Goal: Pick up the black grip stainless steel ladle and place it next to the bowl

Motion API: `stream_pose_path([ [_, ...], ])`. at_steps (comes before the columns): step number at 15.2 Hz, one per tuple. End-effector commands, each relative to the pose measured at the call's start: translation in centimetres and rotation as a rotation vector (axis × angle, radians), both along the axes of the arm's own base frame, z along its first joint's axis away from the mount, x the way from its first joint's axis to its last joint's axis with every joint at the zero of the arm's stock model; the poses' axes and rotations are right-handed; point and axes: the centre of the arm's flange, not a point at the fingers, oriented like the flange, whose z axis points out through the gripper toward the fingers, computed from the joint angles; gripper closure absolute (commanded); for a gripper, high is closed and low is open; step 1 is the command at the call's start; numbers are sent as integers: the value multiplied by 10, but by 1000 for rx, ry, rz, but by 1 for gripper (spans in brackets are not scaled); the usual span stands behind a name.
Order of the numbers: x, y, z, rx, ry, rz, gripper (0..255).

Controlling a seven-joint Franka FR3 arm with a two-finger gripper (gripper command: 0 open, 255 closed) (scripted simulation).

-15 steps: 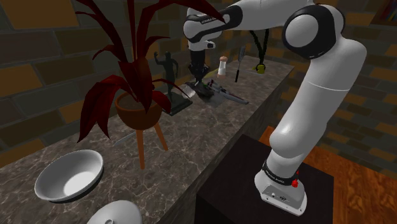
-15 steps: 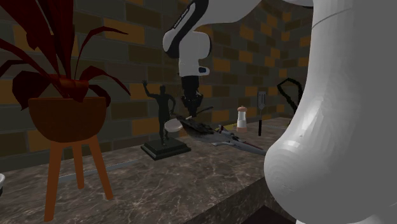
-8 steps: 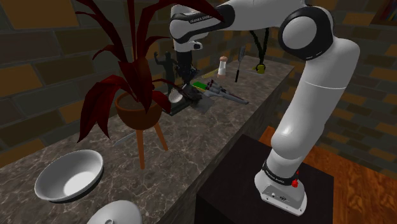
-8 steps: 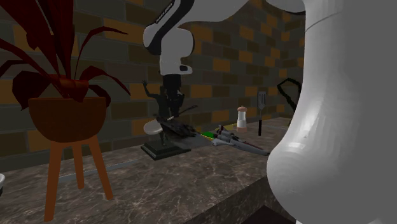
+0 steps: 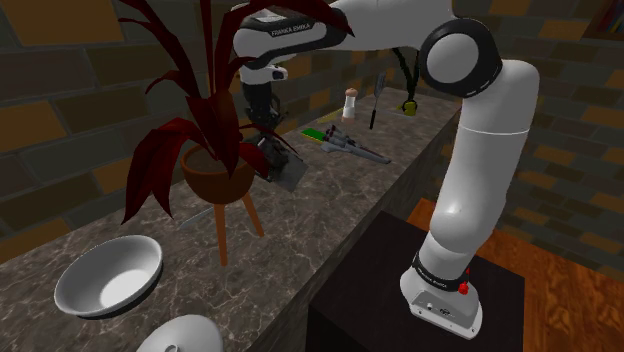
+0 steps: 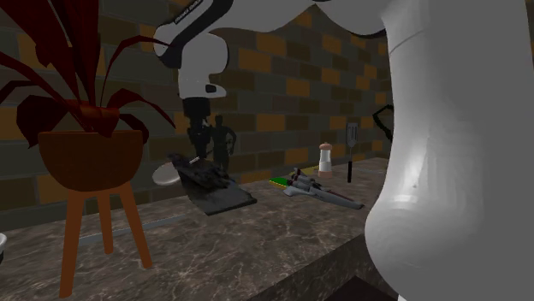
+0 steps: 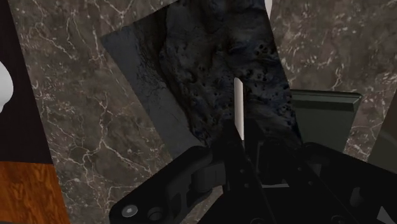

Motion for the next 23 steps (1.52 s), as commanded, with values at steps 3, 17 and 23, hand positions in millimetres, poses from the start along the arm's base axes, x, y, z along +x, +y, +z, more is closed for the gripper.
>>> stream_pose_path([
  [3,14,53,-1,0,0,-1,255],
  [17,65,210,-6,0,0,-1,255],
  [23,65,210,-37,0,0,-1,255],
])
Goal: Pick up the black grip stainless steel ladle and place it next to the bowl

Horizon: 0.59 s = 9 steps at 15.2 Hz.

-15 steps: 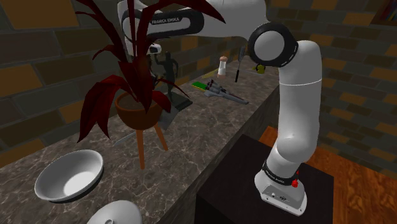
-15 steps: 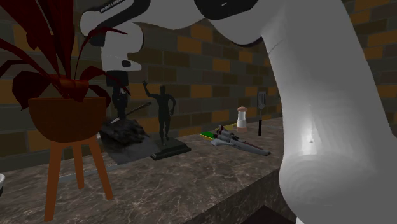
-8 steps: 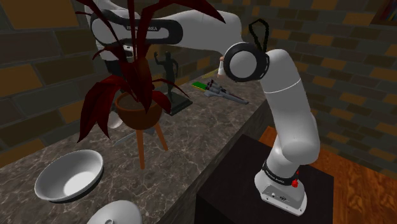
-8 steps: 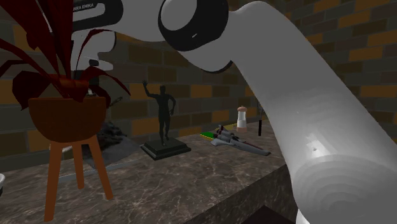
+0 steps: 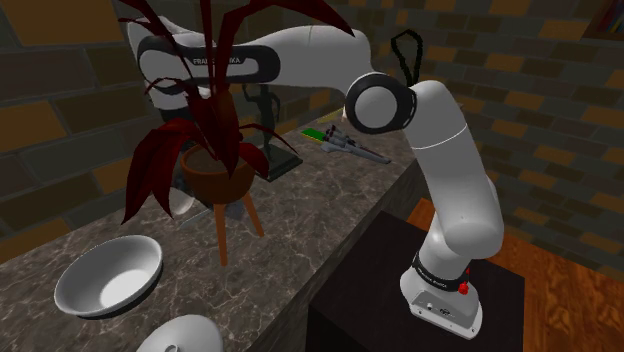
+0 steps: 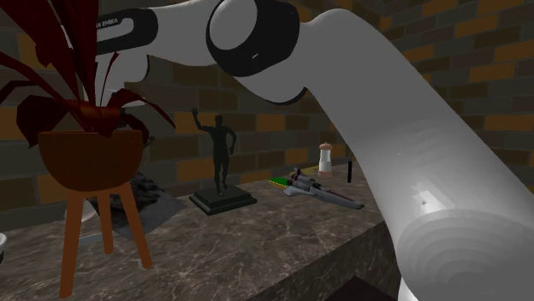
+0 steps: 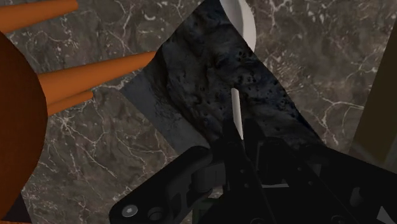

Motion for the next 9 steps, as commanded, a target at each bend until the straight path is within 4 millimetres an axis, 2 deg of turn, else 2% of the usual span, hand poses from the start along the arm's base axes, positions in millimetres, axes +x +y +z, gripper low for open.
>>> stream_pose_path([
  [1,0,0,-11,0,-1,0,255],
  [9,0,0,-53,0,-1,0,255],
])
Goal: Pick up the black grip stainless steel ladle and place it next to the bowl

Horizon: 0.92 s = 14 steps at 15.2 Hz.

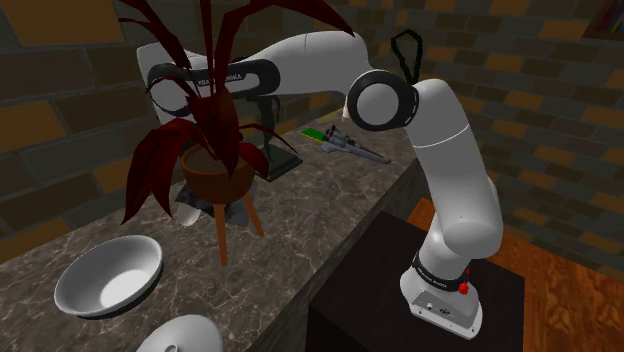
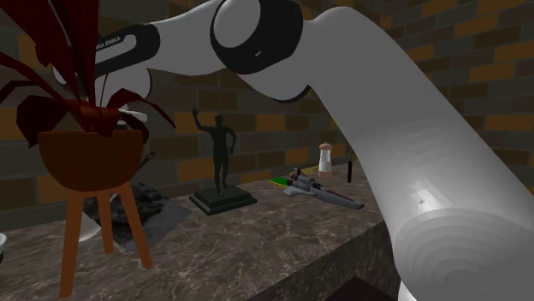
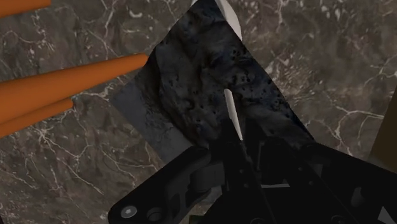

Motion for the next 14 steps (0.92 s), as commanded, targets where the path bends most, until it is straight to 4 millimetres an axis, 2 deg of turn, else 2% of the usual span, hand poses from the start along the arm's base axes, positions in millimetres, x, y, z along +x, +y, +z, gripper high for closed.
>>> stream_pose_path([
  [1,-1,2,-13,1,6,4,255],
  [11,-1,2,-65,1,6,4,255],
  [14,-1,2,-65,1,6,4,255],
])
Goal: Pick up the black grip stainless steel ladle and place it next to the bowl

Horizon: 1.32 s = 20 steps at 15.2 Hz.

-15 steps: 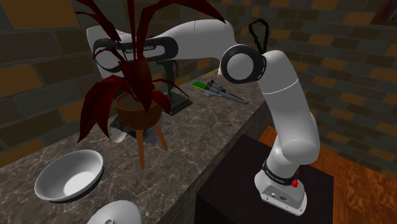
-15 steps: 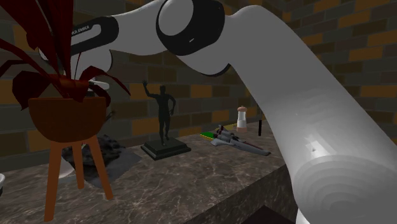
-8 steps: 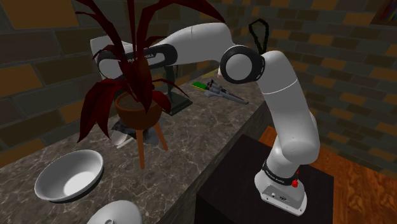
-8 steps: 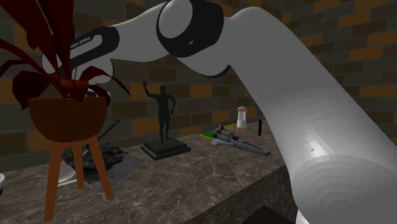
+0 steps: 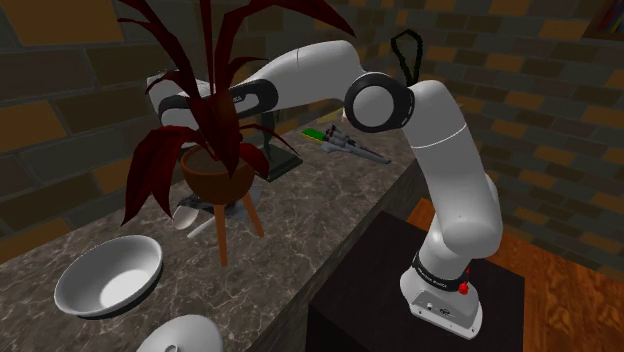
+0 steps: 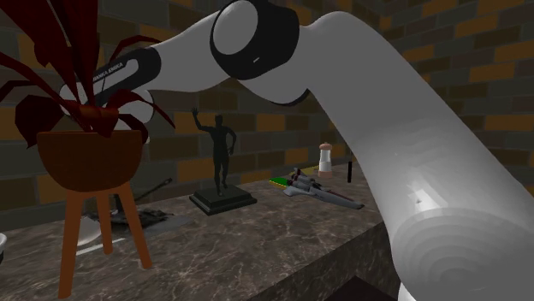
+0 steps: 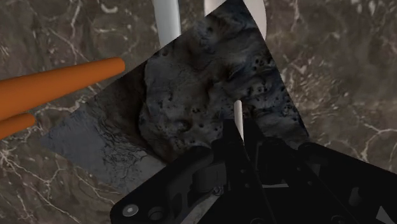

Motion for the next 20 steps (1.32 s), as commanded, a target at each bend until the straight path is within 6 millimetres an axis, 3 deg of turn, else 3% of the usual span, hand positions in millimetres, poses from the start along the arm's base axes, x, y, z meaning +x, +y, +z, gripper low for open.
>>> stream_pose_path([
  [1,-3,5,-6,3,10,7,255],
  [4,-3,5,-6,3,10,7,255],
  [5,-2,5,-6,3,10,7,0],
  [10,-3,5,-6,3,10,7,0],
  [14,1,7,44,3,10,7,0],
  [20,1,7,44,3,10,7,0],
])
